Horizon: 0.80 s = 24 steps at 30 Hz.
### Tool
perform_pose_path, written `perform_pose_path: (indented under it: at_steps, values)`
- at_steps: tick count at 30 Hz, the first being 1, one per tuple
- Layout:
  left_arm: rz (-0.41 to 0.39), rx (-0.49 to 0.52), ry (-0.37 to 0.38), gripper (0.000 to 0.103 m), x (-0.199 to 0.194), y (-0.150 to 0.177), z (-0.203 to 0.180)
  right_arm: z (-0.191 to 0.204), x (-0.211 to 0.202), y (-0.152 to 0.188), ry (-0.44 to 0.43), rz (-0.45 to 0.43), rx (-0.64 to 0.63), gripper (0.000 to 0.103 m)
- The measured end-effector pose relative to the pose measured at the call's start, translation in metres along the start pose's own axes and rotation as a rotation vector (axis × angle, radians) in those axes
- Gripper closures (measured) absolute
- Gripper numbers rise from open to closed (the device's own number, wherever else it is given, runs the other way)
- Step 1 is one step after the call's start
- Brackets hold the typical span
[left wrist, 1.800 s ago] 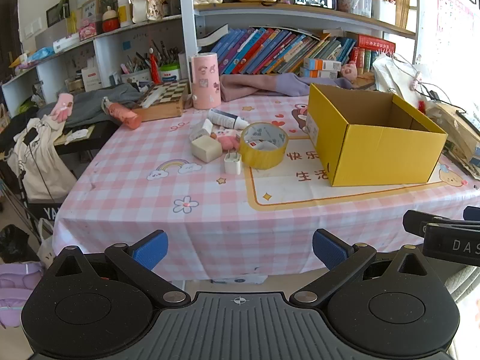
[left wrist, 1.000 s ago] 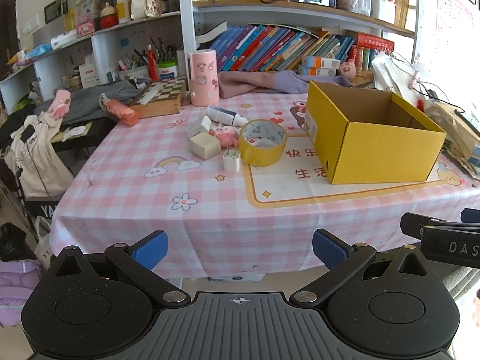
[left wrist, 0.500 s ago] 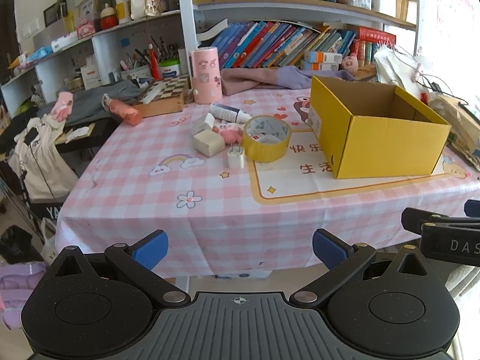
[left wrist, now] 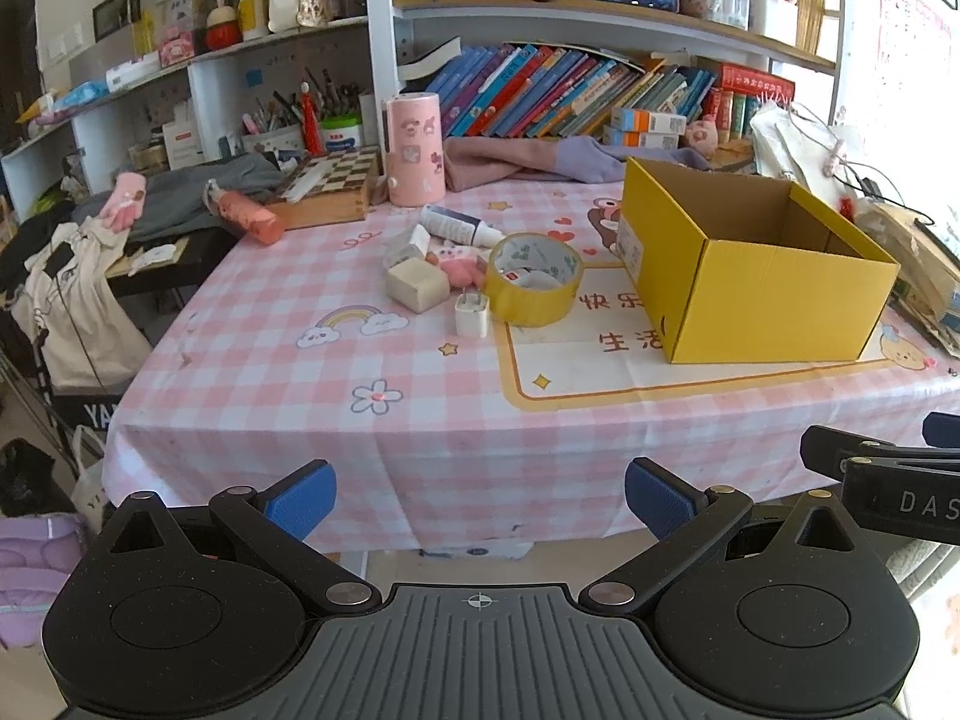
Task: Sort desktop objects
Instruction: 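Move both tools toward the small items beside the tape roll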
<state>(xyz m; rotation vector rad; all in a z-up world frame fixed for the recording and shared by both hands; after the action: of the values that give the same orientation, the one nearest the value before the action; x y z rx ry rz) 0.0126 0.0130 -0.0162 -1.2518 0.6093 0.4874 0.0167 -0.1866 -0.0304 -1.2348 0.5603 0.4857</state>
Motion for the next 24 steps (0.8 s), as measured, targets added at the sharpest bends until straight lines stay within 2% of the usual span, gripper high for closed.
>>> perform_pose_path:
  at_steps: [24]
  values:
    - [0.019, -0.006, -0.009, 0.0, 0.0001, 0.0017, 0.0016, 0.0025, -0.0013, 0.0021, -0.002, -0.002, -0.014, 0.0]
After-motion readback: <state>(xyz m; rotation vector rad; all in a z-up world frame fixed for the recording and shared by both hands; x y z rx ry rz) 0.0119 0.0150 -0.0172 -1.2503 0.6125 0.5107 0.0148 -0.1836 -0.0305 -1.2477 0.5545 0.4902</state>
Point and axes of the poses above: each gripper's, at about its wrist camera, not at the fingertips, and x roughly the way its jaws point, z to its left, y to its underside, the point moved 2 cm from there along x, roughly the way its jaws point, and after that the axes turned 13 degrees about x, right-handed, at the moved point
